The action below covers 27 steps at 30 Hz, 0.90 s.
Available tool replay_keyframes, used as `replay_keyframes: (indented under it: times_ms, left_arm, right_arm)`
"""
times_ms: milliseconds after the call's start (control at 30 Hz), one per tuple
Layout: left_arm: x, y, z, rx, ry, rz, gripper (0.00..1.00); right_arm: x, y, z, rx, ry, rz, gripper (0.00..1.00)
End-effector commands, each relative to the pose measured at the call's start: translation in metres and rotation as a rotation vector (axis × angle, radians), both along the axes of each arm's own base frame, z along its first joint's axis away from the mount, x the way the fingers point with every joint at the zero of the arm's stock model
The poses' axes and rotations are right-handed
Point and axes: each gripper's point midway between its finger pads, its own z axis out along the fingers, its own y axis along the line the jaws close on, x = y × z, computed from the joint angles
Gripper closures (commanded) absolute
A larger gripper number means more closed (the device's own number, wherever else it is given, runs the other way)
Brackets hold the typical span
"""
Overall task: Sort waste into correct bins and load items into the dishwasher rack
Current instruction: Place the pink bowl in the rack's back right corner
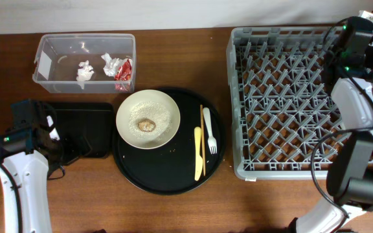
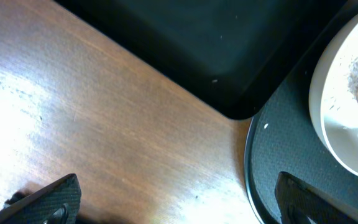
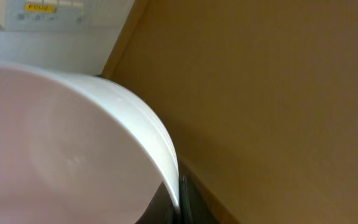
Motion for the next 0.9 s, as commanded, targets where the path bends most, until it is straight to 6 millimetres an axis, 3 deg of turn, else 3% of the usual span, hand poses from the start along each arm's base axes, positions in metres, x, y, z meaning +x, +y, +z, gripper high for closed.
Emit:
replay_keyframes:
  times_ms: [0, 133, 300, 433, 500, 633, 733, 833, 867]
  left_arm:
    - [0.000, 0.001, 0.003, 0.001, -0.014, 0.015, 0.01]
    - [0.000, 0.000, 0.003, 0.001, -0.014, 0.015, 0.01]
    - [0.000, 0.001, 0.003, 0.001, -0.015, 0.015, 0.01]
    - [0.005, 0.002, 0.004, 0.007, -0.032, 0.015, 0.01]
    - [0.005, 0.002, 0.004, 0.007, -0.032, 0.015, 0.01]
    - [0.005, 0.002, 0.005, 0.009, -0.036, 0.015, 0.01]
    - [0.005, 0.002, 0.005, 0.008, -0.036, 0.015, 0.01]
    - [0.007, 0.003, 0.005, 0.010, -0.040, 0.015, 0.01]
    - [0.007, 0.003, 0.005, 0.010, -0.040, 0.015, 0.01]
  right_arm:
    - [0.003, -0.013, -0.014, -0.067, 0.084, -0.046, 0.96]
    - [0.010, -0.019, -0.063, -0.046, 0.174, -0.050, 0.96]
    - [0.017, -0.006, -0.086, -0.024, 0.230, -0.014, 0.96]
    - [0.030, 0.052, -0.108, 0.003, 0.334, 0.087, 0.37]
    - [0.027, 0.067, -0.117, 0.054, 0.313, 0.082, 0.31]
    - [0.019, 0.072, -0.123, 0.083, 0.336, 0.073, 0.36]
    - [0.021, 0.073, -0.110, 0.089, 0.300, 0.087, 0.36]
    - [0.028, 0.085, -0.061, 0.132, 0.180, 0.193, 0.36]
    - [0.026, 0.082, -0.035, 0.152, 0.115, 0.234, 0.36]
